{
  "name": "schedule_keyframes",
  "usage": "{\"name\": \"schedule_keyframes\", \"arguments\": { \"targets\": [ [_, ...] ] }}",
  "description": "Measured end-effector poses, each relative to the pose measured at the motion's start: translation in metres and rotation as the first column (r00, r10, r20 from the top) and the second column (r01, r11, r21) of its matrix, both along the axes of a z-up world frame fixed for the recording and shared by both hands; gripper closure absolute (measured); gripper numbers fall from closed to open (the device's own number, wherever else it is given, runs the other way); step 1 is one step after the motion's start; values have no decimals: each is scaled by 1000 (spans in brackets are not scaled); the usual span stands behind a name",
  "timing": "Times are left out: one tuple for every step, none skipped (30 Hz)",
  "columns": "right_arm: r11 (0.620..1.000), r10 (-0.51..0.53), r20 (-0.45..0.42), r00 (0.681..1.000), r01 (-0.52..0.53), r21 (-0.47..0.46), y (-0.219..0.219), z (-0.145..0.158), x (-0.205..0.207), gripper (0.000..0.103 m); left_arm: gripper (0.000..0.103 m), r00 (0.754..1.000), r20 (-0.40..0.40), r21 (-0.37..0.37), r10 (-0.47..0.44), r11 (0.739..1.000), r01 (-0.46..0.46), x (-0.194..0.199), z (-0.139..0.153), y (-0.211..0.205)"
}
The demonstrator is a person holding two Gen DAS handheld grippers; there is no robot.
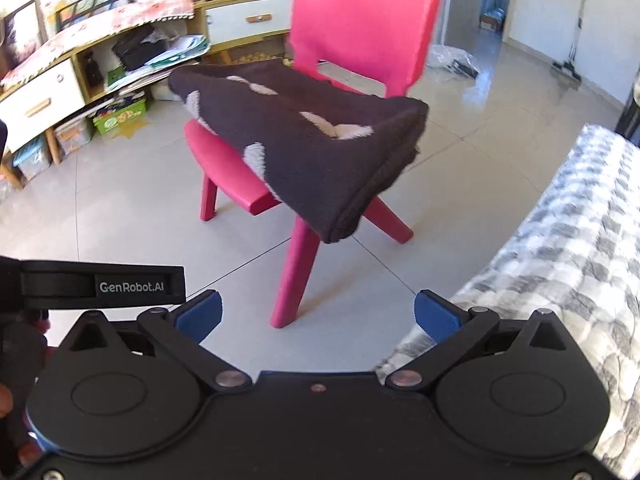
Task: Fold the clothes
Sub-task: 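Open both grippers and pull them back from the chair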
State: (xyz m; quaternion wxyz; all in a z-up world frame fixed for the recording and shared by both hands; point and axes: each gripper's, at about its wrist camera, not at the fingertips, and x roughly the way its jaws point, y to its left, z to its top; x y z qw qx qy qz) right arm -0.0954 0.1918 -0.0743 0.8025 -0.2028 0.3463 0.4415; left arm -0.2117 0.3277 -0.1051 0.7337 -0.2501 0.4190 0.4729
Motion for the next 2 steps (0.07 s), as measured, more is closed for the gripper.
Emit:
{"name": "schedule_keyframes", "arguments": {
  "targets": [
    [1000,6,17,1000,-6,4,0,2,-3,0,1,1000,5,9,-4,1000,4,-1,2,-1],
    [1000,-1,41,999,0,23,-3,7,-5,0,1,1000,11,17,-9,1000,9,-1,4,-1]
  ]
}}
